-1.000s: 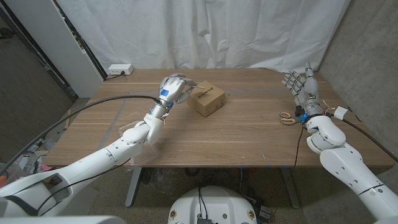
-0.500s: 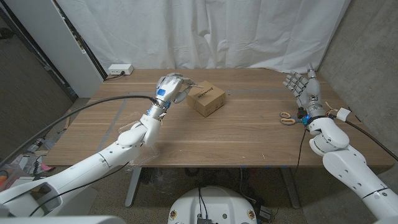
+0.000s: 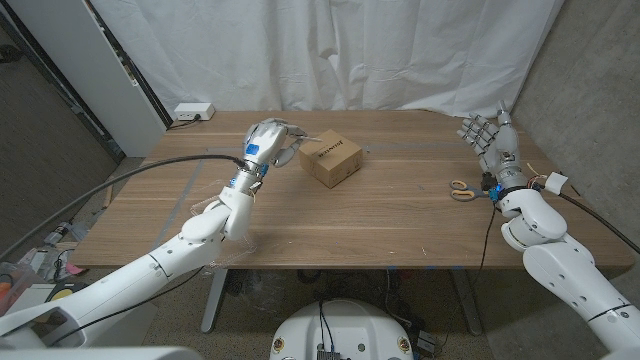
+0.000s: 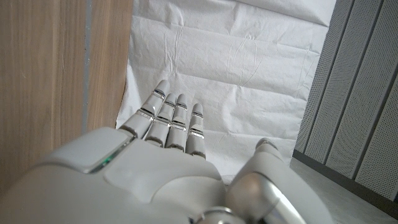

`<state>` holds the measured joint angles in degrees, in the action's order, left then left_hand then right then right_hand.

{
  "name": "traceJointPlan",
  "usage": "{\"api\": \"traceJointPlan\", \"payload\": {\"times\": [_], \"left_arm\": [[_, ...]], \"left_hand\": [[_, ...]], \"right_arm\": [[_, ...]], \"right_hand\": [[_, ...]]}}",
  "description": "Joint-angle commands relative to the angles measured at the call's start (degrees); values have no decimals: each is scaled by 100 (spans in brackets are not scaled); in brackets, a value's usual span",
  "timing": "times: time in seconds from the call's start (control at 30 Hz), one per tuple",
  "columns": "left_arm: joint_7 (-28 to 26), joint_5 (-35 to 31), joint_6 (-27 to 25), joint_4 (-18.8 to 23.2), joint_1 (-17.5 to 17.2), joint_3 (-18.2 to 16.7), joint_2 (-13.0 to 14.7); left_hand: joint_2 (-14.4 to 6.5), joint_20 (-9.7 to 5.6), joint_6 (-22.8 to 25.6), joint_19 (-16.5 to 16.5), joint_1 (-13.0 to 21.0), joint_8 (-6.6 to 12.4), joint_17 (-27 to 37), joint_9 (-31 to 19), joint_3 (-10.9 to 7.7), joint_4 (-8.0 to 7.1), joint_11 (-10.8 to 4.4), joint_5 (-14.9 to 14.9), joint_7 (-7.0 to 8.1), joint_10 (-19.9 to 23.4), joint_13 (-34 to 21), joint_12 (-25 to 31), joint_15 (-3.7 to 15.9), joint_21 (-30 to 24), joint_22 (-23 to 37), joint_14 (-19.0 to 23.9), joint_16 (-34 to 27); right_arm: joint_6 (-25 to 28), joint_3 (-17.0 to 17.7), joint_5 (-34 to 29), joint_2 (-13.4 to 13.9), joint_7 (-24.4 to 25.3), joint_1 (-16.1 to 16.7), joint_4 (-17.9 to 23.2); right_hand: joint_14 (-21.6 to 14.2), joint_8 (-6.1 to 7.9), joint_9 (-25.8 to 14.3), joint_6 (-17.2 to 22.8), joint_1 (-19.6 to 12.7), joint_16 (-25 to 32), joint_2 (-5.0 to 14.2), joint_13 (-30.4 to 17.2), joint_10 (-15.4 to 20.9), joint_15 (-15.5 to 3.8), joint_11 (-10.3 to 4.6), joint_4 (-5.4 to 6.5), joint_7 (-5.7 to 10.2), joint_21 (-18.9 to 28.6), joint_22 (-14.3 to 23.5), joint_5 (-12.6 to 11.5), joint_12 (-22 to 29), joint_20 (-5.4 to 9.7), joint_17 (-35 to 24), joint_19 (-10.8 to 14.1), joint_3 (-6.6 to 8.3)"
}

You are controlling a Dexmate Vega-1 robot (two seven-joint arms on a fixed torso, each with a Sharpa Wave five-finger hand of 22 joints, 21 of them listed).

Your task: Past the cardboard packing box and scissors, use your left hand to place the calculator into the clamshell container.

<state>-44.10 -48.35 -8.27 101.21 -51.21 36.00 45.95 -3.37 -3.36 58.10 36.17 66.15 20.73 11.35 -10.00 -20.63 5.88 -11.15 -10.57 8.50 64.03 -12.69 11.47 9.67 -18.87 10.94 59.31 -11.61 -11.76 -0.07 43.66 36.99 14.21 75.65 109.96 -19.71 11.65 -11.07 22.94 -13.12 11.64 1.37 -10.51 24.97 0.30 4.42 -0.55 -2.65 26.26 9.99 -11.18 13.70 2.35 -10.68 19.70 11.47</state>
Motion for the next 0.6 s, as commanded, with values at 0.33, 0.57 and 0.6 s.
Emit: {"api": "traceJointPlan", "payload": {"times": [0.33,0.57,0.6], "left_arm": [[167,227,-262,734,-691,-548,164],[235,224,-414,1034,-963,-731,253],[242,224,-441,1077,-1005,-758,260]], "left_hand": [[25,-649,867,39,12,-34,19,-42,-83,12,-15,-26,-194,36,-45,32,333,-19,8,72,8],[31,-651,880,40,3,-43,24,-45,-101,3,-13,-25,-192,39,-59,35,330,-23,11,90,3],[32,-650,880,39,2,-45,24,-45,-103,2,-13,-25,-192,41,-62,36,329,-23,11,91,3]], "right_arm": [[-16,231,80,16,-93,174,35],[-41,298,97,19,-155,240,64],[-39,305,83,27,-155,250,69]], "right_hand": [[-56,-5,-9,46,45,-16,11,-31,63,4,6,-4,8,-30,30,-13,-36,72,-17,42,-32],[-57,-5,-9,50,46,-17,12,-31,67,0,-2,-6,2,-41,31,-13,-38,72,-17,46,-34],[-60,-4,-9,51,46,-16,12,-31,68,2,-3,-7,2,-42,31,-12,-38,73,-17,47,-34]]}}
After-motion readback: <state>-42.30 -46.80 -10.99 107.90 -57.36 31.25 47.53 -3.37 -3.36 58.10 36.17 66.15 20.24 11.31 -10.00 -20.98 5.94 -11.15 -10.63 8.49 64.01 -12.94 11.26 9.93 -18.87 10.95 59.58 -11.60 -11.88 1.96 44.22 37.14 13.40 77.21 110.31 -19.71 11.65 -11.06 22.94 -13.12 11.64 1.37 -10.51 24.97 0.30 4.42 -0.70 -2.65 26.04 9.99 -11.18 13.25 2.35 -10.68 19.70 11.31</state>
